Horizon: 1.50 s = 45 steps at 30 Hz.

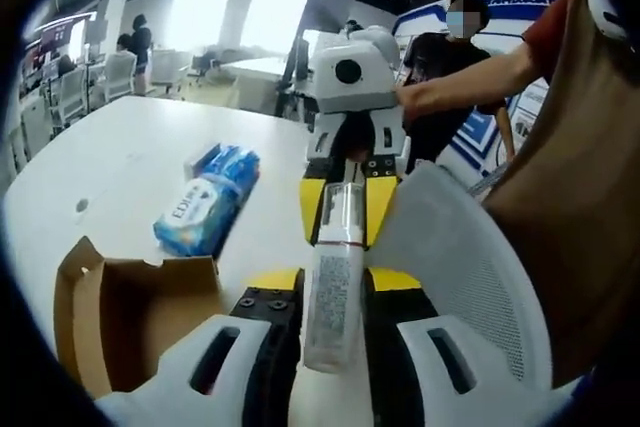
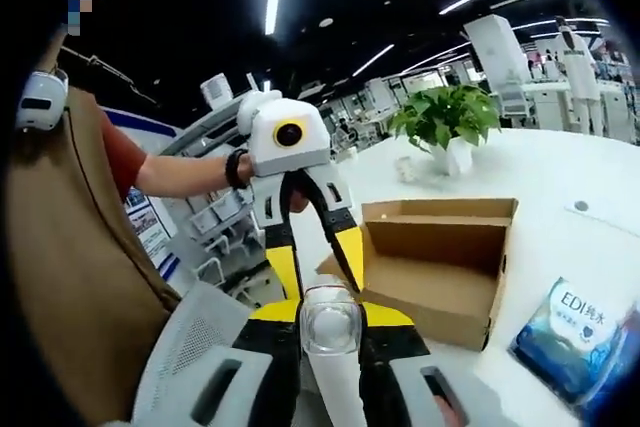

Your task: Operate the shoe box by opening the lid, removing the specified soft item, and placing it in the target area until the item is outside and the box remains undamaged.

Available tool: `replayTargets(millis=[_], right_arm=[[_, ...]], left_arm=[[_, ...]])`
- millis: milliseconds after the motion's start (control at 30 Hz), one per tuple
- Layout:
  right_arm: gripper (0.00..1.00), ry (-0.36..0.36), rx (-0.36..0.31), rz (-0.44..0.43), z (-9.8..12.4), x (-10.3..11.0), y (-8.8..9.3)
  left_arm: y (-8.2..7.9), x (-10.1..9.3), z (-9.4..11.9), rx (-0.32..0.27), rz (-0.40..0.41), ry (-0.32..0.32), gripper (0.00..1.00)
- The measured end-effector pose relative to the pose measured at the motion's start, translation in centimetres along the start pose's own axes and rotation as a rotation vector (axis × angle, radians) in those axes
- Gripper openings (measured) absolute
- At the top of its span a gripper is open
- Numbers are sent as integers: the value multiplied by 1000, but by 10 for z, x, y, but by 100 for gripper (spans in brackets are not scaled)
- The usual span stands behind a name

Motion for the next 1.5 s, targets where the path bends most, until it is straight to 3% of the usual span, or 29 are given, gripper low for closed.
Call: replayTargets(millis=[100, 400, 800, 1233, 1500], right_arm=[[16, 17, -17, -28, 5, -1, 4], [16, 69, -40, -74, 20, -7, 17], [16, 128, -69, -129, 41, -13, 28], [16, 191, -108, -160, 61, -20, 29], [16, 260, -143, -161, 96, -29, 19]], left_arm=[[0, 0, -1, -1, 0, 2, 32], [2, 0, 3, -35, 14, -35, 39], [16, 3, 20, -98, 69, -136, 47], [34, 8, 42, -118, 108, -239, 53], [45, 13, 55, -131, 137, -300, 54]])
Point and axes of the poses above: the point that each gripper's makers call its tool centre point, and the gripper's own axes: z roughly backward along the fingers, x roughly to its left, y roughly out of its underside, the point moved 9 cm from there along z, roughly backward along the fingers, and after that the axes turned 4 degrees about -x, right-handed, at the moved point
